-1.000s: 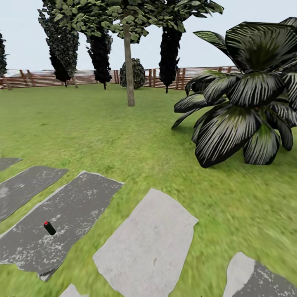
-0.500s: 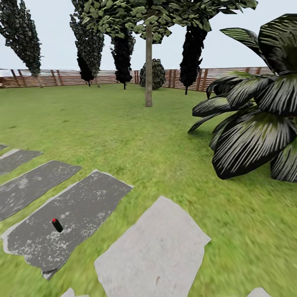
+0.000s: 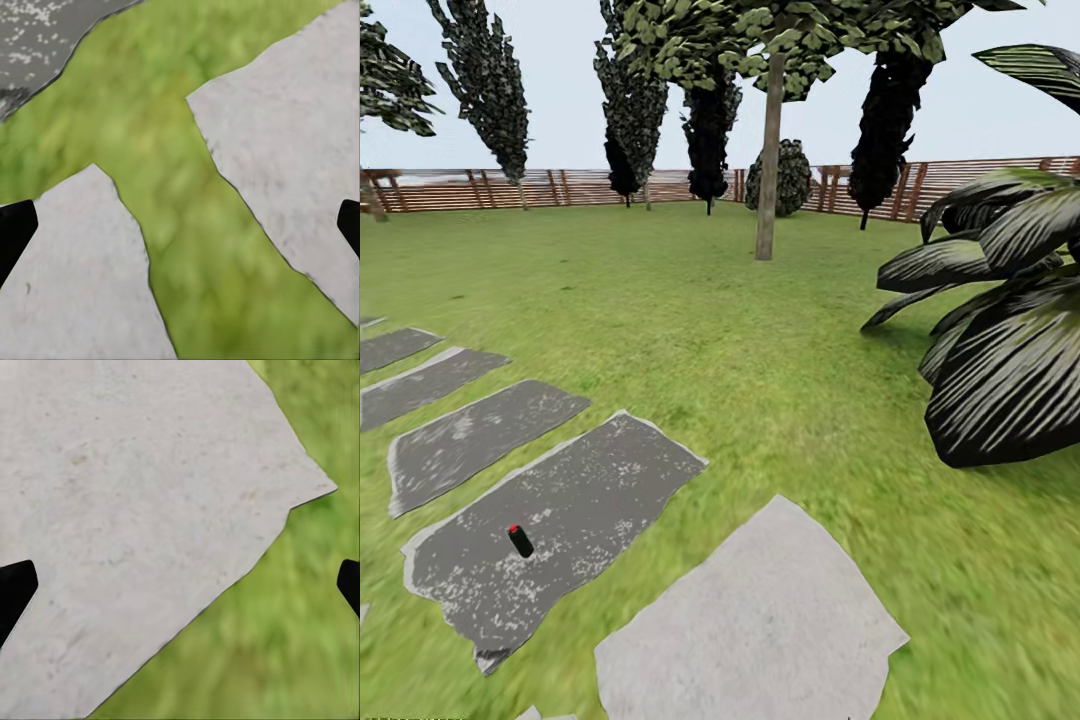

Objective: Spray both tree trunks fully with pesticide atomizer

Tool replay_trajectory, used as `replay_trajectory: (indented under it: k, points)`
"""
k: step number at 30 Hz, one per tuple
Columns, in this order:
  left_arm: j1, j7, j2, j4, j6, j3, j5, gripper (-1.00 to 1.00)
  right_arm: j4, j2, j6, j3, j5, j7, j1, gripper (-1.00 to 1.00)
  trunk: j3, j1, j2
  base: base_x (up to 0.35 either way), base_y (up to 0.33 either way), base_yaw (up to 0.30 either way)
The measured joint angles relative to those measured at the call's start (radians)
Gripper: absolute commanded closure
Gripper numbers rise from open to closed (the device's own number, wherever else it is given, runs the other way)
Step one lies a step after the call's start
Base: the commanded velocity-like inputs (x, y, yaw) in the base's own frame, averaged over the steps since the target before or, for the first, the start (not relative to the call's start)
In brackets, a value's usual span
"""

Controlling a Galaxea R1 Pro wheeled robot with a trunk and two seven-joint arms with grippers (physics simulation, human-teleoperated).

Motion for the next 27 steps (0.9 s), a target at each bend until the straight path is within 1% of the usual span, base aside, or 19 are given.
replay_trajectory:
  k: [19,27]
  points:
    - [0.000,0.000,0.000,0.000,0.000,0.000,0.000,-1.00,0.000,0.000,0.000,0.000,0.000,0.000,0.000,-1.00,0.000,0.000,0.000,0.179,-0.119,0.278]
    - [0.000,0.000,0.000,0.000,0.000,0.000,0.000,-1.00,0.000,0.000,0.000,0.000,0.000,0.000,0.000,-1.00,0.000,0.000,0.000,0.050,-0.020,0.278]
